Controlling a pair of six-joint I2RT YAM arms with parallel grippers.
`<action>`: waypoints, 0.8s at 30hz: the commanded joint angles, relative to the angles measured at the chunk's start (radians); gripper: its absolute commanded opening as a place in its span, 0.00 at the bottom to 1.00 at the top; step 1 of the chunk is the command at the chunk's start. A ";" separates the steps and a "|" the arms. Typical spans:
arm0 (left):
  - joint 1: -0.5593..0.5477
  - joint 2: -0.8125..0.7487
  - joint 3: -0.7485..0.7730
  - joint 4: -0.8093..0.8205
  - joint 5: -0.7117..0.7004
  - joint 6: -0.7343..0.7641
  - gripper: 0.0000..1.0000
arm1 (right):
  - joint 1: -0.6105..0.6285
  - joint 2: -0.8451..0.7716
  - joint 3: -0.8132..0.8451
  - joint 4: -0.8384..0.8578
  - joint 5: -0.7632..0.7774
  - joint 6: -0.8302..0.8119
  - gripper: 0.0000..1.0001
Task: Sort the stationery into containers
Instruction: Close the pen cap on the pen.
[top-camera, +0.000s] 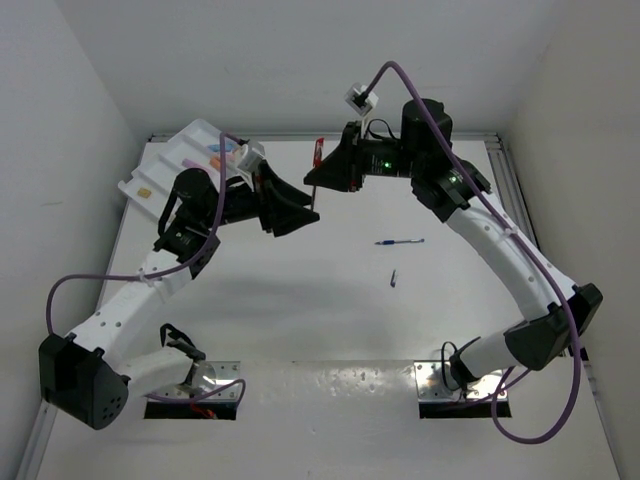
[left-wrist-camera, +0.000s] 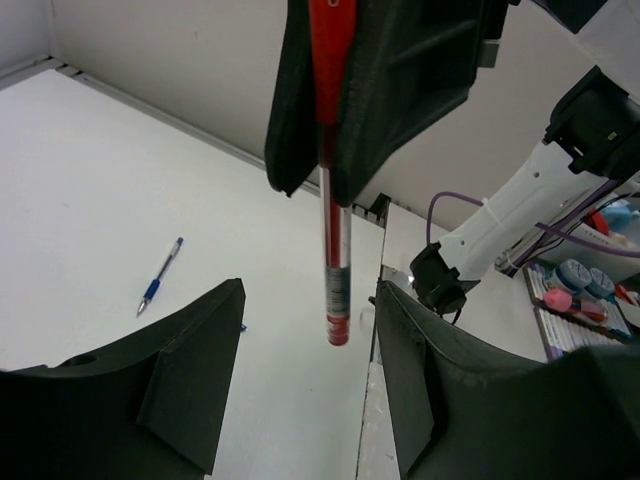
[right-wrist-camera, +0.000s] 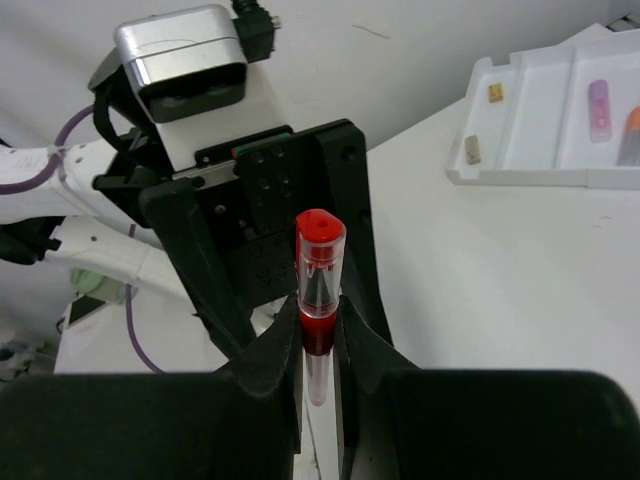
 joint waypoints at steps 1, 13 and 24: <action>-0.022 0.004 0.006 0.071 -0.021 -0.013 0.61 | 0.013 -0.001 0.015 0.058 -0.031 0.040 0.00; -0.031 0.018 0.003 0.156 -0.016 -0.076 0.06 | 0.023 -0.005 -0.024 0.055 -0.046 0.053 0.13; -0.031 0.018 0.002 0.201 -0.024 -0.131 0.00 | 0.028 -0.007 -0.041 0.041 -0.043 0.042 0.28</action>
